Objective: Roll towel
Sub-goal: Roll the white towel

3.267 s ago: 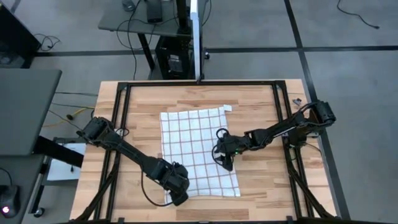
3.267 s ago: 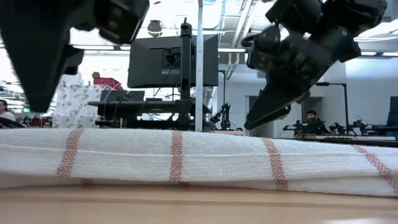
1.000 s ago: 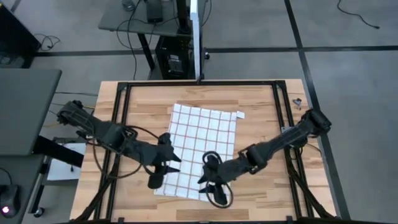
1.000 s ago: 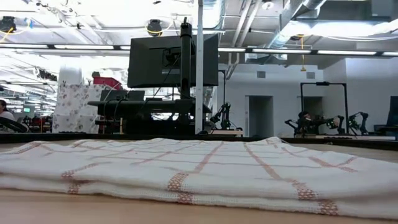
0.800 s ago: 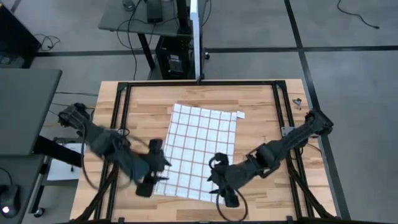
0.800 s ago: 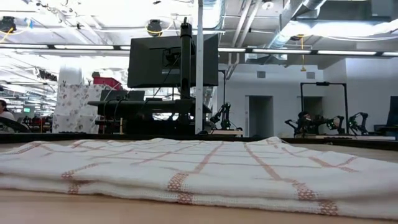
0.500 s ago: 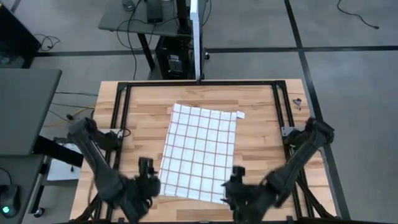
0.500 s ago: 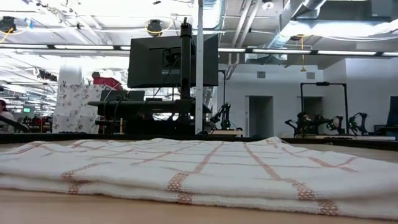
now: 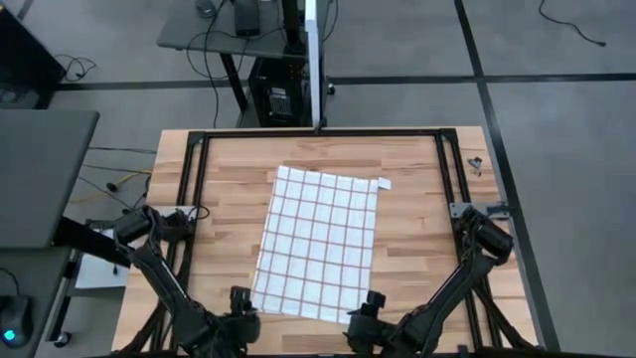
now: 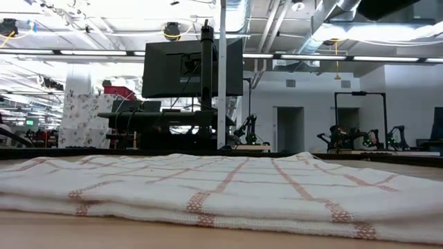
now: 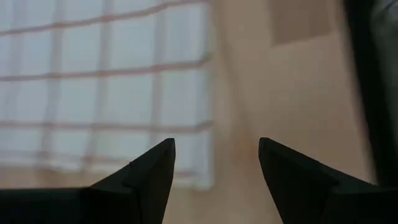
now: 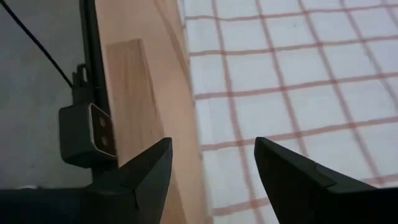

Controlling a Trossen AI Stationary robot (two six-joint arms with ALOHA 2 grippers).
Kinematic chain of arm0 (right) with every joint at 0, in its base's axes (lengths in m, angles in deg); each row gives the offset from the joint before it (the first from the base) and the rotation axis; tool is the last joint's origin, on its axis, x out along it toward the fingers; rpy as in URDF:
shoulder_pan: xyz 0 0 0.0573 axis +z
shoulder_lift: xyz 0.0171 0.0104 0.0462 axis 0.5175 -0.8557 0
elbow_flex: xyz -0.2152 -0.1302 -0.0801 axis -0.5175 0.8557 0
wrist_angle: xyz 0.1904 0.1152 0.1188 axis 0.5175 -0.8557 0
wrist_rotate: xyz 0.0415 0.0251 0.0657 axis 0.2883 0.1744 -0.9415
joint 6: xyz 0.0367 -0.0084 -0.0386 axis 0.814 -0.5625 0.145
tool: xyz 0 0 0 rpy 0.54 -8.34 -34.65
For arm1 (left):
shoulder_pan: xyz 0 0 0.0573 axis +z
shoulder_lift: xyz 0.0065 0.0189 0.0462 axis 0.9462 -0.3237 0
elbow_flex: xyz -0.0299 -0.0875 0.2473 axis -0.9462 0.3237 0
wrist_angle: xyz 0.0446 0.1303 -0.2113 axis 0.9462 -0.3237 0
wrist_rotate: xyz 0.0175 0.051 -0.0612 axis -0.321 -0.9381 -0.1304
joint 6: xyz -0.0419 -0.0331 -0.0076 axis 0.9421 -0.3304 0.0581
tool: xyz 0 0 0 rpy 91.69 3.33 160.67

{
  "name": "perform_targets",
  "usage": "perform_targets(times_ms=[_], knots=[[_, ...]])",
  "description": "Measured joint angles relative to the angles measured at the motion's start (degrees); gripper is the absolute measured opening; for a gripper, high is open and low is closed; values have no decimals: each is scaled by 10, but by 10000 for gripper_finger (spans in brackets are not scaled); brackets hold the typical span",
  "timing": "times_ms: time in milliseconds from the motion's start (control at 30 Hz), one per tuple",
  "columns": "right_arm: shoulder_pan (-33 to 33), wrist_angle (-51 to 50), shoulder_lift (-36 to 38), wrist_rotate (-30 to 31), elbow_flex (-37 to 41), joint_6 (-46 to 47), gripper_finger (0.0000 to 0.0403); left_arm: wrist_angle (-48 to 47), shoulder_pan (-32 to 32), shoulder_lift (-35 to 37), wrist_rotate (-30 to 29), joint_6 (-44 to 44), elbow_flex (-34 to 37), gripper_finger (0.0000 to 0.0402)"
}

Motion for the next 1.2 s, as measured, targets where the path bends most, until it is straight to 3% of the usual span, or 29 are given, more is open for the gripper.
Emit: perform_targets(times_ms=[367,733,1200], knots=[[0,18,0,2,0,0,221,-31,25,-84,-2,27,2,214],[7,38,-45,-16,2,-74,221,-45,37,-87,-44,41,7,214],[-2,42,-72,-15,1,-125,212,-58,29,-88,-33,63,8,214]])
